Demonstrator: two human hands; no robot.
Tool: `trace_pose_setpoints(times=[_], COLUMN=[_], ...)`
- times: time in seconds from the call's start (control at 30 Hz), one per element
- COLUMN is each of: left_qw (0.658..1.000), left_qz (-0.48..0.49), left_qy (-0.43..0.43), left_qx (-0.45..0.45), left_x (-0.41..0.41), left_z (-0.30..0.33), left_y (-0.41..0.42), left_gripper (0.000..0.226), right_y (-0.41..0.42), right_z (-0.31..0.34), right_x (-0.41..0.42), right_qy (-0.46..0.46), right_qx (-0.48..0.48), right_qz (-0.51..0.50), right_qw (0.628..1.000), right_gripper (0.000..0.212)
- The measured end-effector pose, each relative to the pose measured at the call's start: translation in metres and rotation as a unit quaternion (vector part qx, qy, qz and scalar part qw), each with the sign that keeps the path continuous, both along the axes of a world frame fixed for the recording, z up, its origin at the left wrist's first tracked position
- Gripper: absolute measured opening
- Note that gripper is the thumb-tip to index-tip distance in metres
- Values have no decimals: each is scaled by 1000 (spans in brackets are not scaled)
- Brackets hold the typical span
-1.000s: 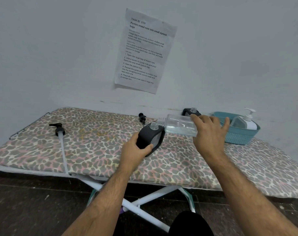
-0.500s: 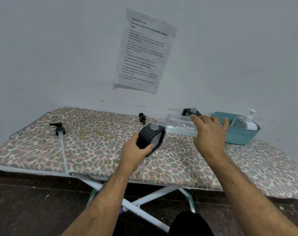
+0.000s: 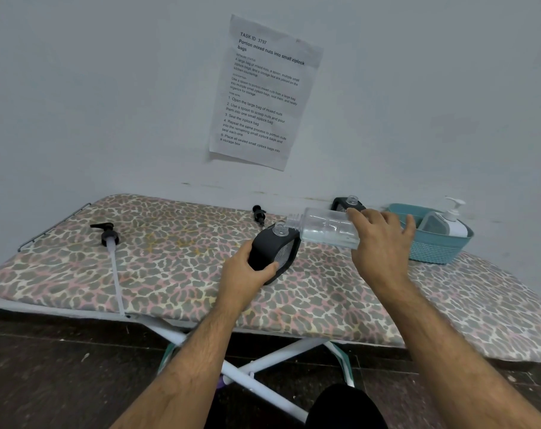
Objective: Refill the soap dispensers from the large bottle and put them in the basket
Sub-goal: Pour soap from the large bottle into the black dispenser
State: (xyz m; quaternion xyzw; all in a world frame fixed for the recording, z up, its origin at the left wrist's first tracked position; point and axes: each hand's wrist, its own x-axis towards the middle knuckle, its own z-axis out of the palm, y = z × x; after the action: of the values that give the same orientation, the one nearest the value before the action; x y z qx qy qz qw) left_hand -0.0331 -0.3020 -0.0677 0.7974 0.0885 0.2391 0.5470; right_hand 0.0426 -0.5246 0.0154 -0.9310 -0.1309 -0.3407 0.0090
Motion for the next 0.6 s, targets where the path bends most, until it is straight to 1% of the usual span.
trace_pose_setpoints(times=[0.6], left_qw=[1000], left_qz=[-5], left_qy=[-4], left_qx=[-6], left_x=[-1], left_z=[1], left_y=[0], left_gripper=[50], right_y=[0], right_z=[0], right_x=[0], right_qy=[-2], right_qx=[0], right_qz=[1], right_qw=[1000], right_gripper=[71])
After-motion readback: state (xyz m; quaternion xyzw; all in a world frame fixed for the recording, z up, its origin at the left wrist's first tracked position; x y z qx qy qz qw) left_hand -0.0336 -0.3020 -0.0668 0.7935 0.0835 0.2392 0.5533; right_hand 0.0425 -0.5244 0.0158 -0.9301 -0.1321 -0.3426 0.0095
